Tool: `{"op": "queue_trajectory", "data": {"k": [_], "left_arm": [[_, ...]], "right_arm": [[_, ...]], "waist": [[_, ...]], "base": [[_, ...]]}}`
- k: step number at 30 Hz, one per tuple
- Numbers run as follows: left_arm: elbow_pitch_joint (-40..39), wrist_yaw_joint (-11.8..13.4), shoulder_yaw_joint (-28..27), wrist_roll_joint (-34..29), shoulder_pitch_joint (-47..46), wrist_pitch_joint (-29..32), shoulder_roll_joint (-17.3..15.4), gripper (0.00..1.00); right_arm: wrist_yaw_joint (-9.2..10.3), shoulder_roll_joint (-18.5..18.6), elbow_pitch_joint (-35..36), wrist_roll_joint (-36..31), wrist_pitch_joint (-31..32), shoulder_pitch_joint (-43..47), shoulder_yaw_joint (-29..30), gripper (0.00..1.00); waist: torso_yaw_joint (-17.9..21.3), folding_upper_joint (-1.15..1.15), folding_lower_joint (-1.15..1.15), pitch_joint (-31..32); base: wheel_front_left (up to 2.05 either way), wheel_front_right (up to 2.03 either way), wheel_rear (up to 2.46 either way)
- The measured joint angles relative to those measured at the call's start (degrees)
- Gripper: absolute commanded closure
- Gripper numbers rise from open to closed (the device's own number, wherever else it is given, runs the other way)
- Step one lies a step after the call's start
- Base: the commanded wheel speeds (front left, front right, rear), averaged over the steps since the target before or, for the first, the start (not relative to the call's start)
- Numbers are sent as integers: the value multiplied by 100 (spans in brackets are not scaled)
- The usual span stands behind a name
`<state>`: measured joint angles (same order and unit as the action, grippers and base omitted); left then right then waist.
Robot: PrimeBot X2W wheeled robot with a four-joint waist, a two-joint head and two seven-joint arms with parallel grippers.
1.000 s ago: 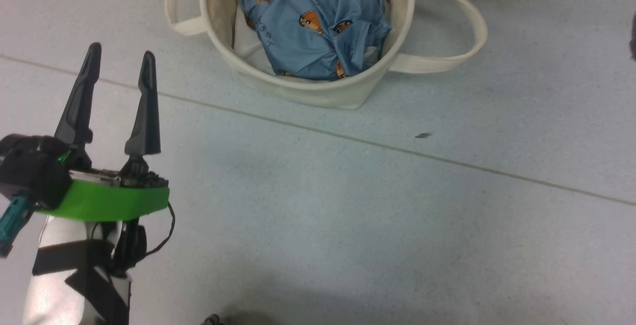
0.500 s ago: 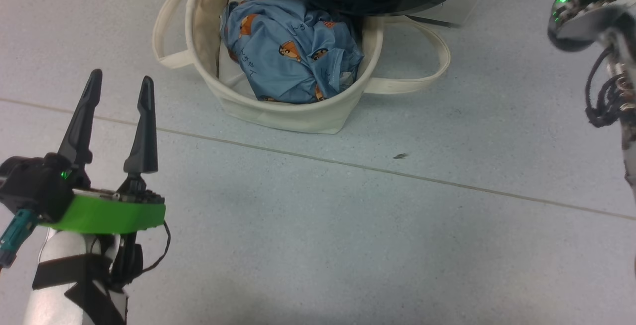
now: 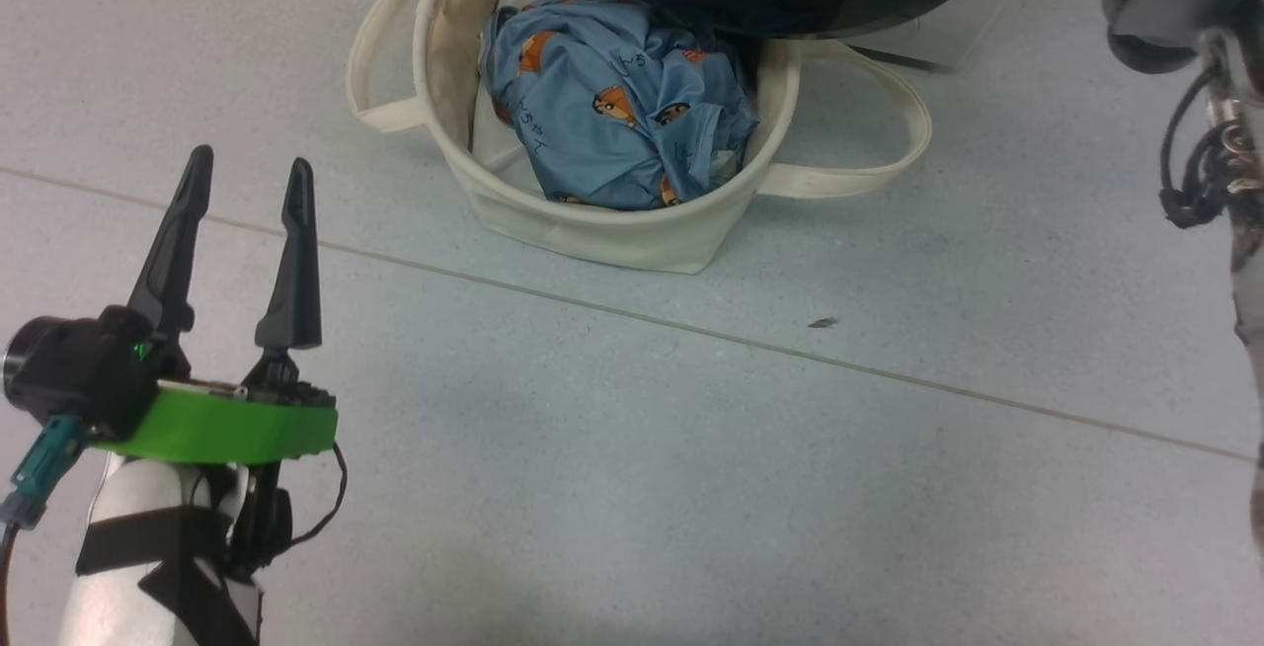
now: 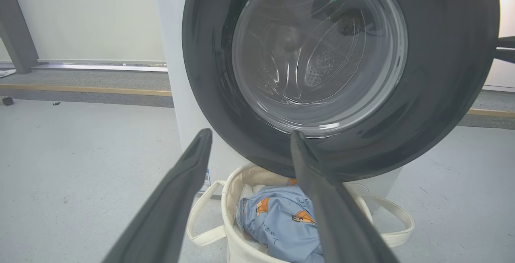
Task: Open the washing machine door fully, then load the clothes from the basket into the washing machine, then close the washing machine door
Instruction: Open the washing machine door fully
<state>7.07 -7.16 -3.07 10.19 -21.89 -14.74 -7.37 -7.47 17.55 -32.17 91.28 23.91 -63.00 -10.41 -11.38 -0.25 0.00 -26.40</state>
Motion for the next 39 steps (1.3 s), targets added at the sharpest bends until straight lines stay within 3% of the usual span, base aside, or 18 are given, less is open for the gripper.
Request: {"op": "queue_trajectory", "data": {"k": [11, 22, 39], "left_arm": [[58, 0, 10, -19, 197, 0, 21, 0], [112, 0, -67, -51, 572, 0, -3, 0], [655, 0, -149, 69, 1390, 0, -198, 0]], "right_arm": [[0, -76, -379, -94, 550, -81, -392, 100], [0, -119, -336, -145, 1089, 567, -855, 100], [4, -616, 20, -279, 1385, 1325, -1434, 100]], "waist": [[-20, 0, 0, 294], [13, 0, -1, 738], [-477, 0, -1, 1705]], "base": [[0, 0, 0], [0, 0, 0], [0, 0, 0]]}}
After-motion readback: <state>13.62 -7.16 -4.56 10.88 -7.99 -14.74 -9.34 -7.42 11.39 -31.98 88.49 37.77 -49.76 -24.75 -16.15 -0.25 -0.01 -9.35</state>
